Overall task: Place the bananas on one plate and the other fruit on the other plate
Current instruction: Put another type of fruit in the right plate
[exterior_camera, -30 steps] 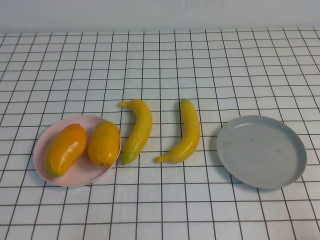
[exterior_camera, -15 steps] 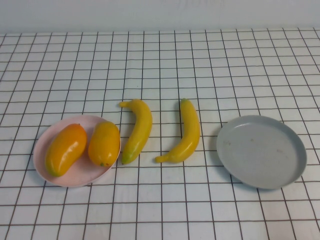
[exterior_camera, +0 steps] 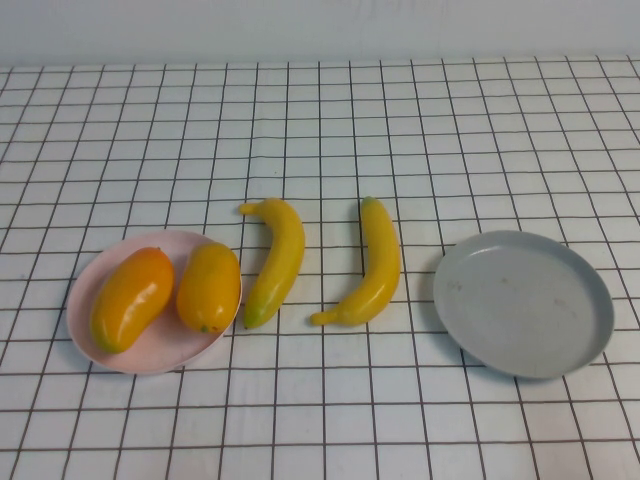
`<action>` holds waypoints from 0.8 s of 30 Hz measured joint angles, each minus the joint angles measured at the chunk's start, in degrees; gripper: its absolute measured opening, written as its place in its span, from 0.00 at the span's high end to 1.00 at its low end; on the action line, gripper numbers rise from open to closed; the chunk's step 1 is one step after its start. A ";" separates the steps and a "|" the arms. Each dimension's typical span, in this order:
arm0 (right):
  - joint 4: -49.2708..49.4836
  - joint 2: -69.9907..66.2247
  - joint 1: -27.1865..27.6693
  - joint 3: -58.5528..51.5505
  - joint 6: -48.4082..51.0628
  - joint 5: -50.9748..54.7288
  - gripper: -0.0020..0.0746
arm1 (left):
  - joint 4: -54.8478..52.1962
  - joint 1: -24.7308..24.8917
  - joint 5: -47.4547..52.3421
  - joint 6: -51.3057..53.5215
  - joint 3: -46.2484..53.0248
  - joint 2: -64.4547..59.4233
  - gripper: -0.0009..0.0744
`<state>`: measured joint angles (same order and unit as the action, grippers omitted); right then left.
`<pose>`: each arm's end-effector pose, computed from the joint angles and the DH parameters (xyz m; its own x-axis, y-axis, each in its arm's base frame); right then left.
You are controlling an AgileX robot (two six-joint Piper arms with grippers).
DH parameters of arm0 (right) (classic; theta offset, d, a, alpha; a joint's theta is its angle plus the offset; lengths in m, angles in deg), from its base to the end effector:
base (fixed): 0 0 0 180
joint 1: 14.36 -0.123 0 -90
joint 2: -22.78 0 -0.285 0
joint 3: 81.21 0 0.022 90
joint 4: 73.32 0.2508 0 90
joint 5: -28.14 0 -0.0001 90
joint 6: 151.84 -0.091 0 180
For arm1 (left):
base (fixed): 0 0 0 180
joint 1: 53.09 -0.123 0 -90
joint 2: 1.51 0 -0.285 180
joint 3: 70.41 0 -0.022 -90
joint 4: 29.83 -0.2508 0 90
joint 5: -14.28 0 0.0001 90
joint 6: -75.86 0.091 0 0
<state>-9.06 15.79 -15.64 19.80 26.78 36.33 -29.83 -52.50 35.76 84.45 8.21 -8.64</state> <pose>0.0557 0.0130 0.1979 -0.1336 0.8990 -0.4170 -0.0696 0.4112 0.9089 0.0526 -0.0005 0.1718 -0.2913 0.1524 -0.9444 0.0544 0.9883 0.1427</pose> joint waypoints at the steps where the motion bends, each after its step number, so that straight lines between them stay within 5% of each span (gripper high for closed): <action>1: 0.00 0.00 0.00 0.00 0.74 0.16 1.00 | 0.00 0.00 0.00 0.00 0.00 0.00 0.99; 6: -4.10 -1.29 0.00 5.41 6.57 7.28 1.00 | 0.00 0.00 0.00 0.00 0.00 0.00 0.99; 15: -38.26 -29.10 0.00 30.44 5.02 35.36 1.00 | 0.00 0.00 0.00 0.00 0.00 0.00 0.99; 20: -40.57 -47.61 -0.59 39.91 8.86 45.28 1.00 | 0.00 0.00 0.00 0.00 0.00 0.00 0.99; 24: -43.00 -61.11 -7.89 47.67 8.54 48.09 1.00 | 0.00 0.00 0.00 0.00 0.00 0.00 0.99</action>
<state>-52.06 -45.32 -23.53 67.47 35.33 84.42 -29.83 -52.50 35.76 84.45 8.21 -8.64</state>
